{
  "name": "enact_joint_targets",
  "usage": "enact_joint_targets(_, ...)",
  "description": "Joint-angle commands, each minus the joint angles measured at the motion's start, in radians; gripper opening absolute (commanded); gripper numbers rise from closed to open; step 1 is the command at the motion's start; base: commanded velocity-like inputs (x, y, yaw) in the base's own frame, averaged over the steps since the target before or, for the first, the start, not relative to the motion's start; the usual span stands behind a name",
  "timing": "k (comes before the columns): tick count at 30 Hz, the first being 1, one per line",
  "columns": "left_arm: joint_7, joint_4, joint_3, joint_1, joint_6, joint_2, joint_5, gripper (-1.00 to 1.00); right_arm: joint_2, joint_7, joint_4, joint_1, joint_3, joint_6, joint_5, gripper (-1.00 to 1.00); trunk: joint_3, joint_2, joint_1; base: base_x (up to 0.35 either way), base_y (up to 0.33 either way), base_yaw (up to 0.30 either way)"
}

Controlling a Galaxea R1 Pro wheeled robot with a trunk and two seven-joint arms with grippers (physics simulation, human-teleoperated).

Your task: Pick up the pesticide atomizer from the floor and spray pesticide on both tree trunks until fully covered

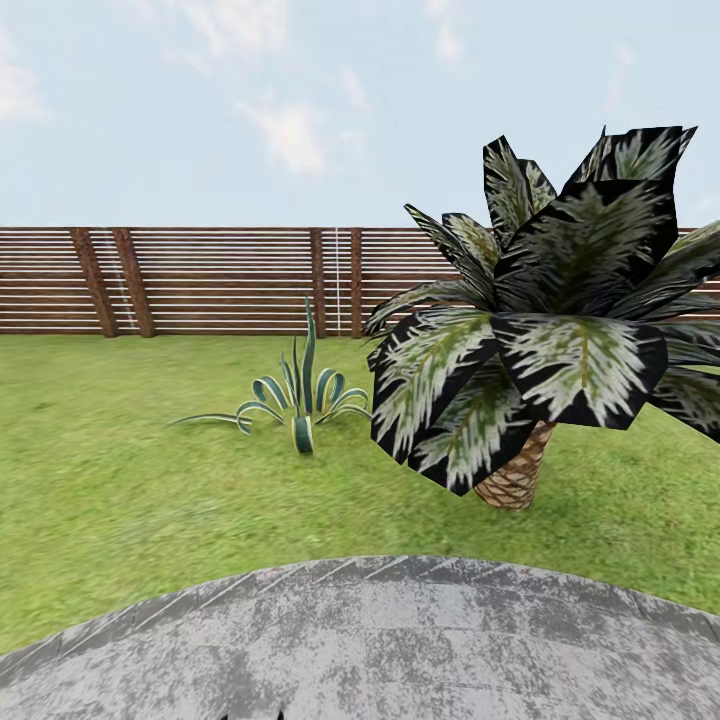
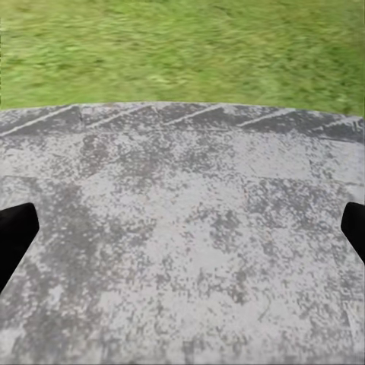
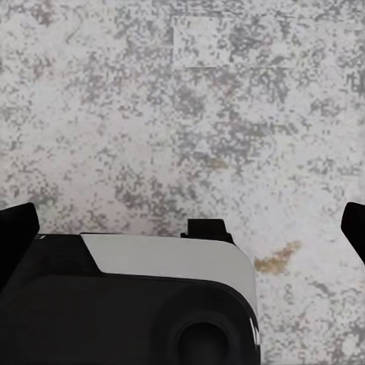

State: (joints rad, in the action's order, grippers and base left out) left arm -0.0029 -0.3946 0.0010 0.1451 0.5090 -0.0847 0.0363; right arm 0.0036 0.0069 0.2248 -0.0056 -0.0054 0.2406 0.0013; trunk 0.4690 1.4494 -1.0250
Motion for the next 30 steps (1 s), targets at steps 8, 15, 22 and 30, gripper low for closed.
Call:
enact_joint_targets(8, 0.000, 0.003, -0.001, 0.001, 0.003, 0.000, -0.001, 1.00, -0.003, 0.001, 0.001, -0.001, -0.002, 0.003, -0.008, 1.00, 0.001, 0.001, 0.000, 0.000, 0.000, -0.050)
enact_joint_targets(15, -0.001, 0.003, -0.001, 0.001, 0.003, 0.001, -0.002, 1.00, -0.003, 0.000, 0.001, -0.001, -0.002, 0.003, -0.009, 1.00, 0.001, 0.001, 0.000, 0.000, 0.000, -0.261)
enact_joint_targets(22, -0.001, 0.004, -0.001, 0.001, 0.003, 0.002, -0.001, 1.00, -0.002, 0.001, 0.001, -0.001, -0.002, 0.003, -0.009, 1.00, 0.001, 0.001, 0.000, -0.077, 0.062, -0.292)
enact_joint_targets(30, -0.001, 0.005, -0.001, 0.001, 0.003, 0.001, -0.001, 1.00, -0.002, -0.001, 0.001, -0.001, -0.002, 0.003, -0.009, 1.00, 0.001, 0.001, 0.000, -0.234, 0.188, -0.090)
